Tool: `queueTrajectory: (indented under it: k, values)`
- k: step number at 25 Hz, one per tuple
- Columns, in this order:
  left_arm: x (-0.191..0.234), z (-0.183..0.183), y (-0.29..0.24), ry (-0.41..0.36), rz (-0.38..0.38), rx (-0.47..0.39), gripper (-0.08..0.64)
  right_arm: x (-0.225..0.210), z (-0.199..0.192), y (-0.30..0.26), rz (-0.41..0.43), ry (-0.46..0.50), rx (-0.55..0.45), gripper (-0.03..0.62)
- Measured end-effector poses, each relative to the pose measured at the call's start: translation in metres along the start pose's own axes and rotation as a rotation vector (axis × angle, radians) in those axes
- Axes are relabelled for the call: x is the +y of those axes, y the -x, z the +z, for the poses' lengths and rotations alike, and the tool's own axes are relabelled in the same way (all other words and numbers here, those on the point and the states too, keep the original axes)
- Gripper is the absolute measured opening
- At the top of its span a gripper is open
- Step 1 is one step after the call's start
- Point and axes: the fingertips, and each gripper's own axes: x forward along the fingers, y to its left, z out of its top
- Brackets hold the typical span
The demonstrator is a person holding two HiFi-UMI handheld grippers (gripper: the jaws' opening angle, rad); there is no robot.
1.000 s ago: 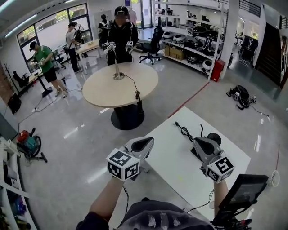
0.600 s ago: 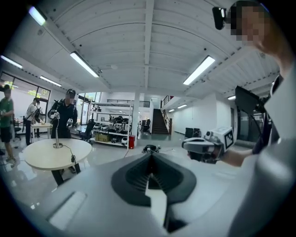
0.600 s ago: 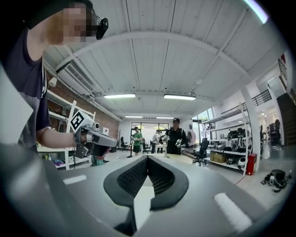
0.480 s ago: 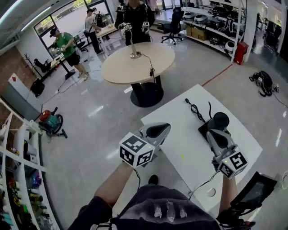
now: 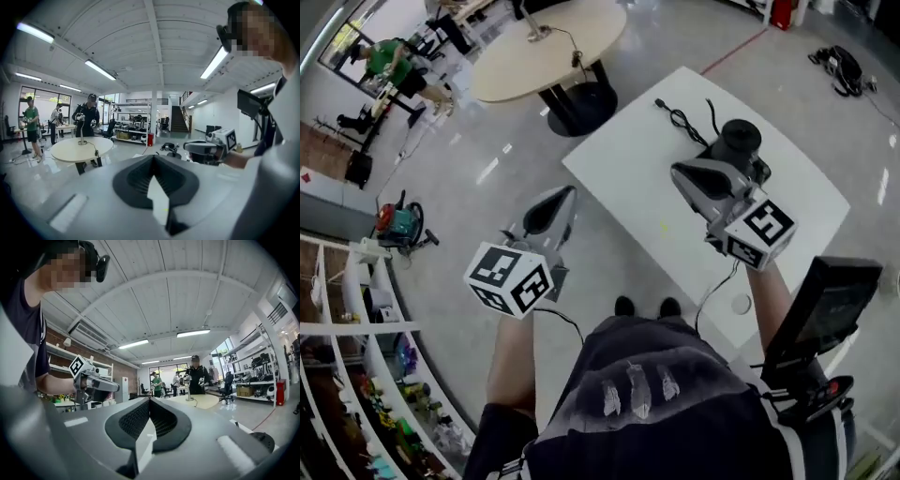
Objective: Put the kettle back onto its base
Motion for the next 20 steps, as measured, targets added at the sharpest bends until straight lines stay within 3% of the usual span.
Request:
queueTrajectory:
  k: [7, 13, 20]
  values:
    - [-0.015, -0.012, -0.002, 0.047, 0.013, 0.033, 0.002, 0.015, -0.005, -0.006, 0.046, -0.011, 0.071, 0.003]
    - [-0.027, -0.031, 0.018, 0.136, -0.053, 0.023, 0.002, 0.050, -0.023, -0.003, 0.021, -0.022, 0.141, 0.003]
    - [0.019, -0.052, 0.092, 0.201, -0.030, -0.044, 0.002, 0.121, -0.024, -0.047, 0.030, 0.036, 0.201, 0.002]
